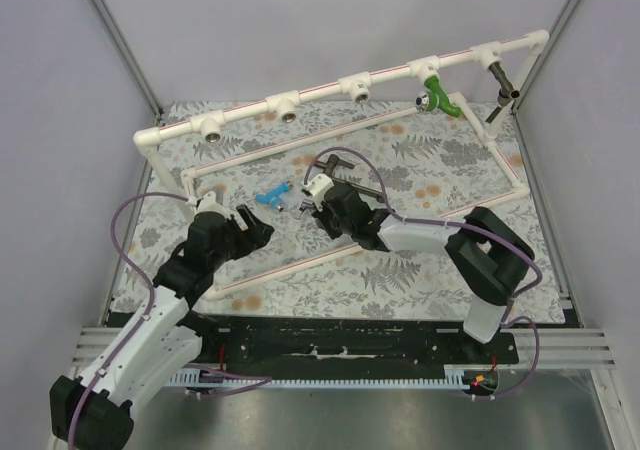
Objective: Install the water faucets
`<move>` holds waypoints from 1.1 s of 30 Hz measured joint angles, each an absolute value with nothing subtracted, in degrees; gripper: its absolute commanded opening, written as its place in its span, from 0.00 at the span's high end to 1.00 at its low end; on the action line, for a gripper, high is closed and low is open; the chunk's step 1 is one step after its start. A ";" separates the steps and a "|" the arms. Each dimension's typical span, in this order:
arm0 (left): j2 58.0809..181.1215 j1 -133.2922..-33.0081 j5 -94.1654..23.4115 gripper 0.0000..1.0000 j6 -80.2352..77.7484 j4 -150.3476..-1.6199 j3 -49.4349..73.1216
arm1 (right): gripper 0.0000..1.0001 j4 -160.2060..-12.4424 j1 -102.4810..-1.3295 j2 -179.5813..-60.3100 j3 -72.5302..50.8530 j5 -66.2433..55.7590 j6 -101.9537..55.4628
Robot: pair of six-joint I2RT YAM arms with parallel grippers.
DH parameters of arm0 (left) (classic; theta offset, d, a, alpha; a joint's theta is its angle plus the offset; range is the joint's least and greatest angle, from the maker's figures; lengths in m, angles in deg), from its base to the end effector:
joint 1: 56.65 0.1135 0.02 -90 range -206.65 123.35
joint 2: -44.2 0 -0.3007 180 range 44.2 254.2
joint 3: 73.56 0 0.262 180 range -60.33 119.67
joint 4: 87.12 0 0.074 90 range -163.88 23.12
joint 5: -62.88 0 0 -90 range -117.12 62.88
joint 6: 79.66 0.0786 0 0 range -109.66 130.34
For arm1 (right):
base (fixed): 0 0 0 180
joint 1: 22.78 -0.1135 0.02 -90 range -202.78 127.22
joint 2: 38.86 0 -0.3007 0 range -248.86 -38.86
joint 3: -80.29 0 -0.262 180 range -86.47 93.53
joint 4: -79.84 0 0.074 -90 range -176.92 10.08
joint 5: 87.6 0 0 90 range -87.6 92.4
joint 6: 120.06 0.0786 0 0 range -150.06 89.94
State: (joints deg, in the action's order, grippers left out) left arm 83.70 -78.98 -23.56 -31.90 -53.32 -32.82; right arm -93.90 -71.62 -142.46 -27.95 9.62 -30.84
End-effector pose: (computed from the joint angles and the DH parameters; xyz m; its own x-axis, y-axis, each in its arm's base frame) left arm 0.1669 -0.0633 0.2284 -0.5909 -0.4826 -0.6464 -0.0898 0.8357 -0.5418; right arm 0.2923 0.3194 0.1738 -0.3968 -0.4744 -0.7858 -0.6873 0.7210 -0.0883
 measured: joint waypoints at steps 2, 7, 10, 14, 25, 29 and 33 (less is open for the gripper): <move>85.14 -78.98 -25.31 0.12 -33.00 -55.12 -32.75 | 1.00 -93.29 -71.64 -139.20 -29.22 7.59 -31.56; 89.73 -78.98 -29.27 0.12 -36.34 -59.66 -32.32 | 1.00 -92.33 -71.79 -132.73 -30.36 2.65 -32.13; 92.16 -78.98 -30.97 0.12 -38.13 -62.50 -31.79 | 1.00 -91.91 -72.08 -129.93 -30.75 0.75 -32.21; 94.08 -78.98 -32.39 0.12 -40.49 -66.39 -31.55 | 1.00 -91.11 -73.06 -126.76 -31.38 -1.20 -32.21; 96.92 -78.98 -33.86 0.17 -47.40 -76.89 -31.57 | 1.00 -89.36 -75.44 -123.51 -31.49 -3.40 -32.02; 97.73 -78.98 -33.79 0.21 -49.23 -77.58 -31.57 | 1.00 -89.33 -75.88 -122.61 -31.49 -3.67 -31.78; 98.08 -78.98 -33.88 0.26 -51.55 -78.39 -31.70 | 1.00 -89.40 -76.19 -121.84 -31.49 -3.75 -31.60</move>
